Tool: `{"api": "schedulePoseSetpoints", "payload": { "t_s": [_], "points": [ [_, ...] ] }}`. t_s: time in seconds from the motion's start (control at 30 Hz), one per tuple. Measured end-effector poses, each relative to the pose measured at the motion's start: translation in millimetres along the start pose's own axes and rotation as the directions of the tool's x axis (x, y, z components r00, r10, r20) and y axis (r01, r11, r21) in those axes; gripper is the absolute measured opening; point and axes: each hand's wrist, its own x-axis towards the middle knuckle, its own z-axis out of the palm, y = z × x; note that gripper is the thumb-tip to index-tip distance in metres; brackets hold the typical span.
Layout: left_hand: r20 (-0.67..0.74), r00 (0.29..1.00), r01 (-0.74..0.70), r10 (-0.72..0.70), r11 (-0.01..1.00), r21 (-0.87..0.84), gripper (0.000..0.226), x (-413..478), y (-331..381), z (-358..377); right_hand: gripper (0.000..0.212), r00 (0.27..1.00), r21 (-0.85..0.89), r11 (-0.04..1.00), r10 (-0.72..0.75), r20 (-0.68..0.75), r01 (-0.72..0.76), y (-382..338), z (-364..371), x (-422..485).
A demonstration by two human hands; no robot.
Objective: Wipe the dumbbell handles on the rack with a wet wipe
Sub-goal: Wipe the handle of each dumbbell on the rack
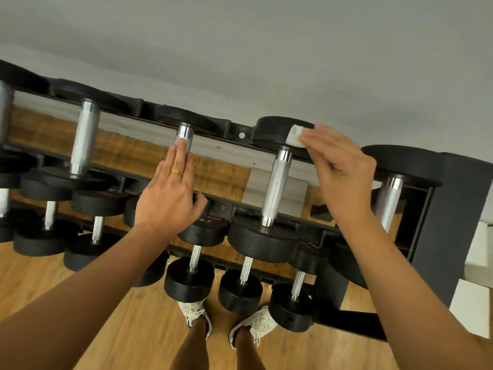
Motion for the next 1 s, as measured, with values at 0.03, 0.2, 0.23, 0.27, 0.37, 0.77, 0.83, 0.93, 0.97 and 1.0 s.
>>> {"api": "schedulePoseSetpoints", "payload": {
  "t_s": [0.03,0.2,0.23,0.27,0.37,0.77,0.83,0.93,0.97,1.0],
  "points": [
    [0.006,1.000,-0.002,0.002,1.000,0.001,0.081,0,0,0,0.023,0.995,-0.010,0.997,-0.082,0.062,0.083,1,2,8],
    [-0.020,1.000,-0.007,0.006,1.000,-0.018,0.079,0,-1,0,0.028,0.782,-0.037,0.906,-0.343,0.520,0.422,-2,22,71],
    [-0.024,1.000,-0.009,0.008,1.000,-0.022,0.078,-1,-2,0,0.029,0.710,-0.052,0.883,-0.339,0.617,0.467,-6,32,83],
    [-0.027,1.000,-0.013,0.012,1.000,-0.022,0.078,-1,-2,0,0.031,0.629,-0.075,0.861,-0.305,0.715,0.503,-11,41,93],
    [-0.041,0.999,-0.024,0.023,1.000,-0.018,0.079,-1,-3,2,0.033,0.406,-0.146,0.763,-0.163,0.899,0.629,-23,55,114],
    [-0.056,0.998,-0.032,0.028,0.997,-0.065,0.074,-2,-6,6,0.031,0.701,-0.112,0.869,-0.305,0.645,0.481,-7,-12,77],
    [-0.050,0.998,-0.029,0.026,0.998,-0.052,0.074,-2,-5,5,0.029,0.835,-0.148,0.916,-0.261,0.485,0.373,-3,-13,53],
    [-0.034,0.999,-0.039,0.037,0.998,-0.043,0.075,-2,-5,3,0.027,0.969,-0.167,0.975,-0.107,0.224,0.146,-4,-13,18],
    [-0.030,0.998,-0.051,0.050,0.998,-0.032,0.075,-2,-5,3,0.027,0.989,-0.166,0.985,-0.028,0.142,0.052,-4,-12,9],
    [-0.028,0.997,-0.070,0.070,0.997,-0.013,0.073,-2,-4,3,0.027,0.996,-0.148,0.988,0.064,0.064,-0.054,-5,-10,1]
  ]
}}
